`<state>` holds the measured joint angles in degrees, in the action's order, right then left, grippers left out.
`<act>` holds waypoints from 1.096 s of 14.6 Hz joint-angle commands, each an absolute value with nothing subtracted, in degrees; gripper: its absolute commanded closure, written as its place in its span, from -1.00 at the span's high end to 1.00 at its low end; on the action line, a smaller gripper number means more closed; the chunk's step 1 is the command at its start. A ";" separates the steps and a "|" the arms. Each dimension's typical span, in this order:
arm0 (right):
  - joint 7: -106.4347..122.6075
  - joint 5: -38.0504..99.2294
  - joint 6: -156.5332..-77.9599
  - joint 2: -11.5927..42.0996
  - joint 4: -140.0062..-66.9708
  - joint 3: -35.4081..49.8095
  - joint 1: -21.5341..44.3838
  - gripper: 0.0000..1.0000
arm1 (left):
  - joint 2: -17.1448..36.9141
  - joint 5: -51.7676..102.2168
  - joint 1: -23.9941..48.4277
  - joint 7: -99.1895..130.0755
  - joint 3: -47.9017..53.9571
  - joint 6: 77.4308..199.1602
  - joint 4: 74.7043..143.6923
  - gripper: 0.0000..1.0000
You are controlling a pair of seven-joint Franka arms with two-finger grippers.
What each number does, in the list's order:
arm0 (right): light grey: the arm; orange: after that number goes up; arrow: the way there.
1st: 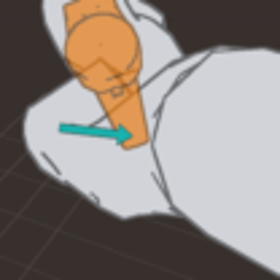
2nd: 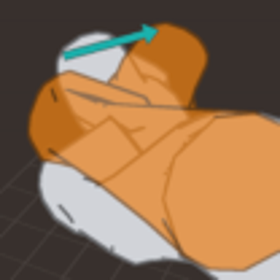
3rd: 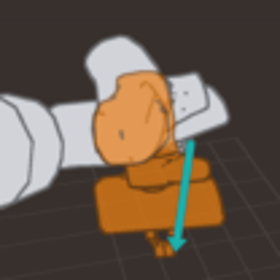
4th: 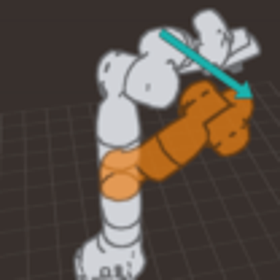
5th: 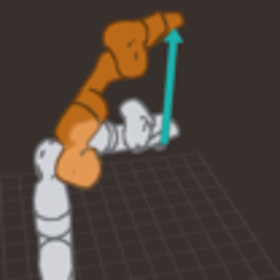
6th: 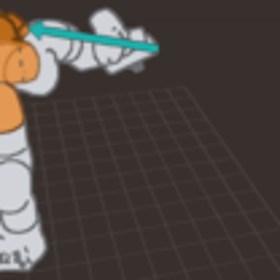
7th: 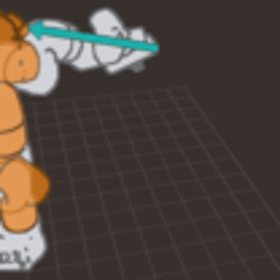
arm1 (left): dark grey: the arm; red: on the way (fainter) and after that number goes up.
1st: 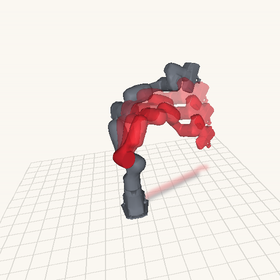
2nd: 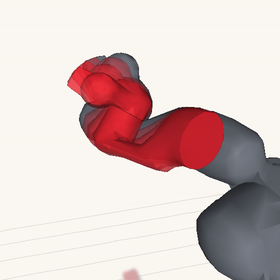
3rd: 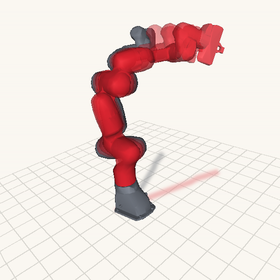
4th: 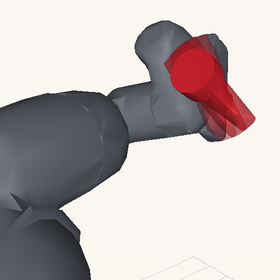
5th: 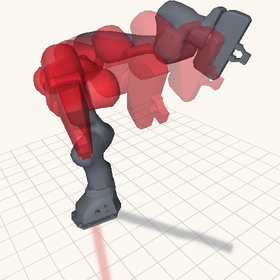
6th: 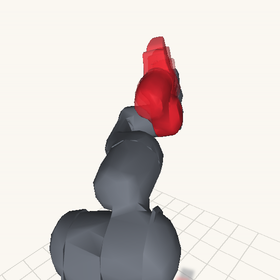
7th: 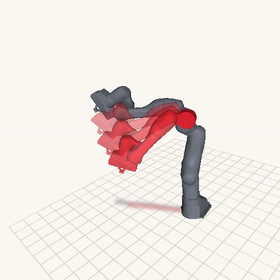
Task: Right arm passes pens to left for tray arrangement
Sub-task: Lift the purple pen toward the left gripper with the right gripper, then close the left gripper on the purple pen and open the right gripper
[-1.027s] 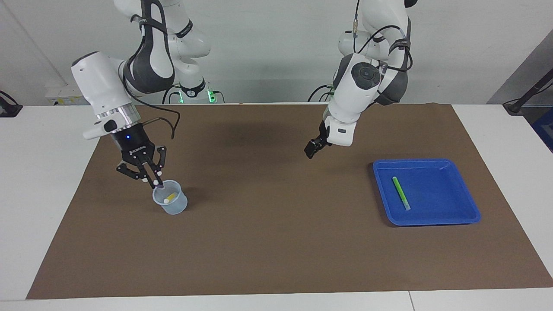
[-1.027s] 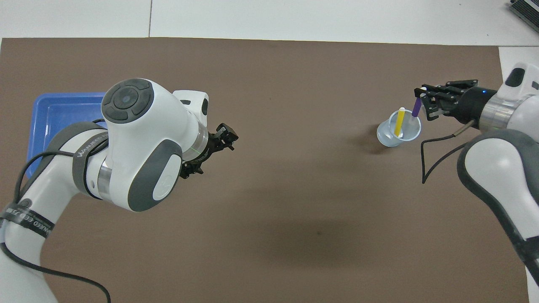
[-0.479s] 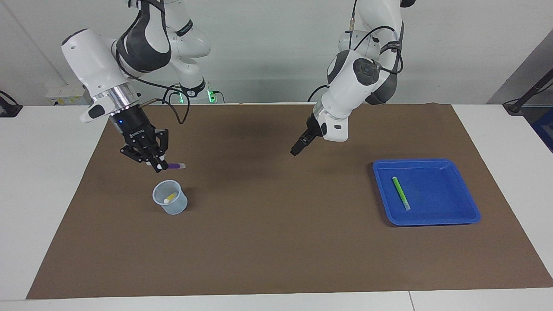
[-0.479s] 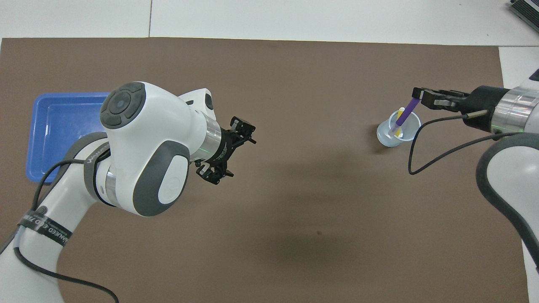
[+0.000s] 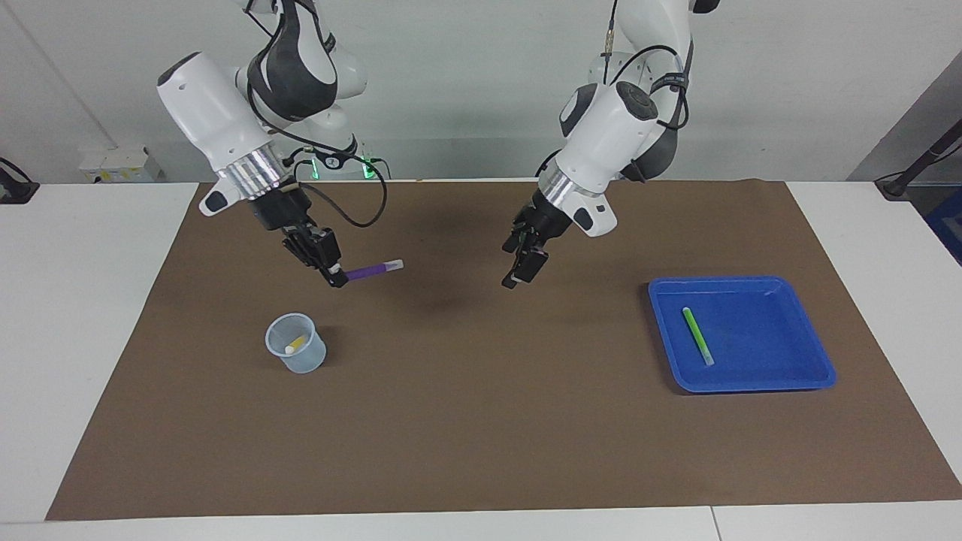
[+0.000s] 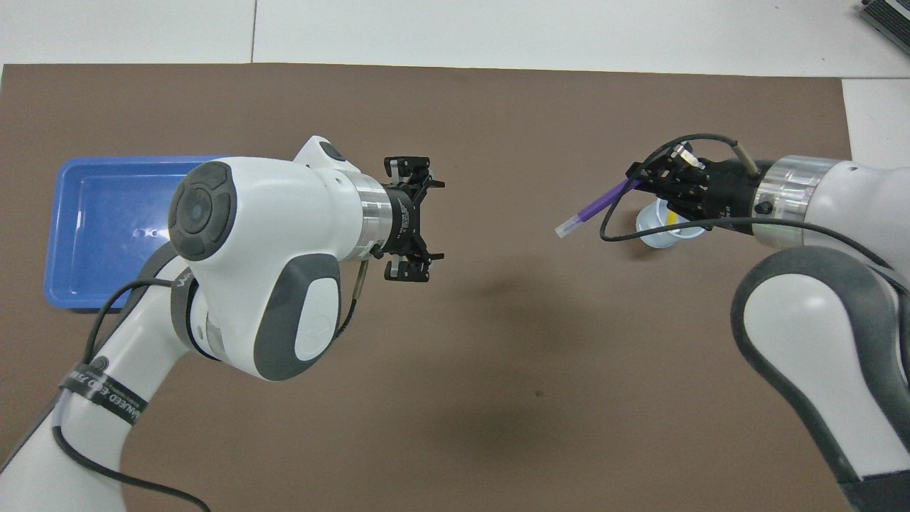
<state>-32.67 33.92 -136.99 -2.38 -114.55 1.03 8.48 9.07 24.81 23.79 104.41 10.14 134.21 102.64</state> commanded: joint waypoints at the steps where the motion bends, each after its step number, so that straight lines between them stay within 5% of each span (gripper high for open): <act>1: -44.18 36.81 -136.41 -2.20 -114.17 1.14 11.33 -1.00 | 8.70 24.79 27.41 116.06 9.23 135.44 101.43 1.00; 7: -51.77 43.07 -136.67 -2.55 -114.17 1.14 15.47 -1.00 | 7.39 10.13 31.55 150.08 9.40 136.32 100.72 1.00; 12: -51.94 43.07 -137.02 -2.72 -114.61 1.14 15.82 -1.00 | 5.10 8.97 32.52 152.49 9.23 133.16 100.72 0.99; 16: -51.94 43.07 -139.13 -2.81 -115.14 1.23 15.91 -1.00 | 4.39 3.43 34.01 154.33 9.40 133.33 101.51 0.46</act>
